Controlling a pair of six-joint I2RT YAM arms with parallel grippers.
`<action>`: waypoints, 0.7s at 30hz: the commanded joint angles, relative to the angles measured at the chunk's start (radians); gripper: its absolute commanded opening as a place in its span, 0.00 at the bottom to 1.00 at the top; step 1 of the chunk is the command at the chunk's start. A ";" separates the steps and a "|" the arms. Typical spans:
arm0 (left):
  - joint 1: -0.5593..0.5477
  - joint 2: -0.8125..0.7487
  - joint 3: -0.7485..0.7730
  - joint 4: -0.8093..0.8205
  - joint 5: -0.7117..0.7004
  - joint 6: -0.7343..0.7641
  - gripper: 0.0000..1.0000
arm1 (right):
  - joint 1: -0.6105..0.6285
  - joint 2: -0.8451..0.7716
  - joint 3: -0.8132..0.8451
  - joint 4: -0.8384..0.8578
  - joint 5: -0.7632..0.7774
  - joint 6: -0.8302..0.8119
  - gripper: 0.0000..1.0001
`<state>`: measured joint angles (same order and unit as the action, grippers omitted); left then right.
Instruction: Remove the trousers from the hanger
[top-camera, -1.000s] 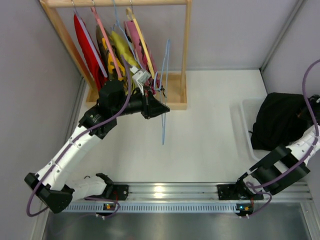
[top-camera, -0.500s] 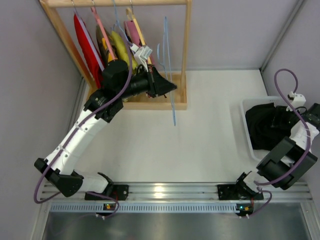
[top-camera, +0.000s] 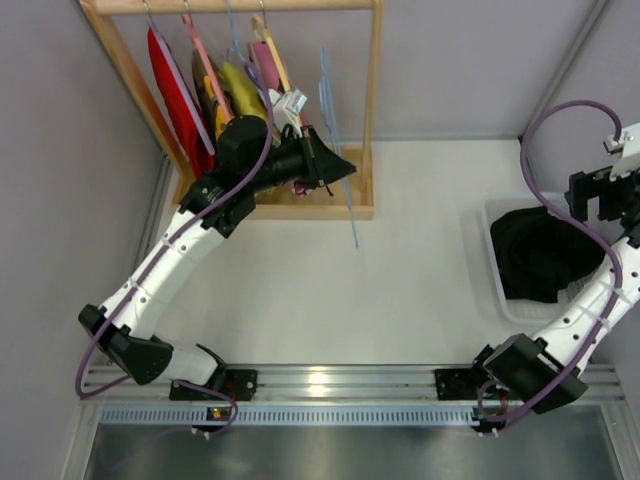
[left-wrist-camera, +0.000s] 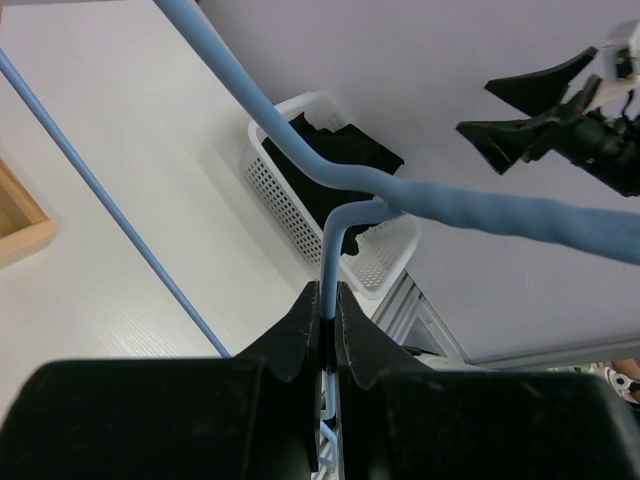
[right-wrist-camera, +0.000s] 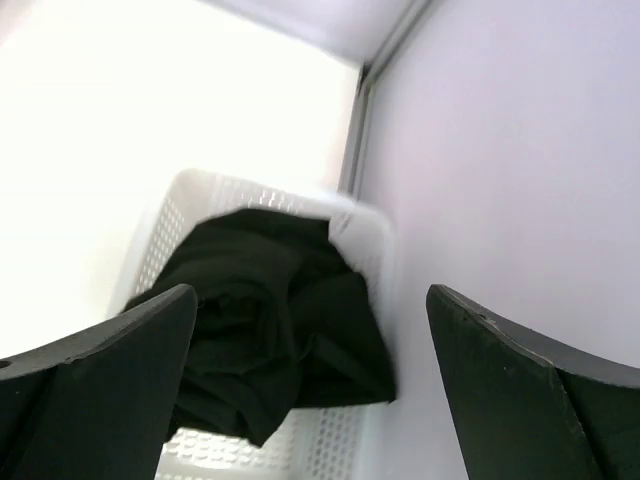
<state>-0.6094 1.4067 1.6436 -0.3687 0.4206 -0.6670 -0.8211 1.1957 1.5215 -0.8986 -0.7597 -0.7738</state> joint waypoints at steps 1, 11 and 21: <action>0.002 -0.040 -0.014 0.040 -0.020 -0.019 0.00 | -0.010 0.001 0.140 -0.181 -0.125 -0.067 0.99; 0.002 -0.035 -0.007 0.040 -0.045 -0.022 0.00 | 0.241 -0.102 0.092 0.005 -0.323 0.386 1.00; 0.000 -0.022 -0.027 0.042 -0.072 -0.049 0.00 | 0.968 -0.254 -0.216 0.567 0.045 0.895 0.93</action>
<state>-0.6094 1.4025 1.6112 -0.3714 0.3668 -0.7025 -0.0200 0.9272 1.3029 -0.5270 -0.8688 -0.0303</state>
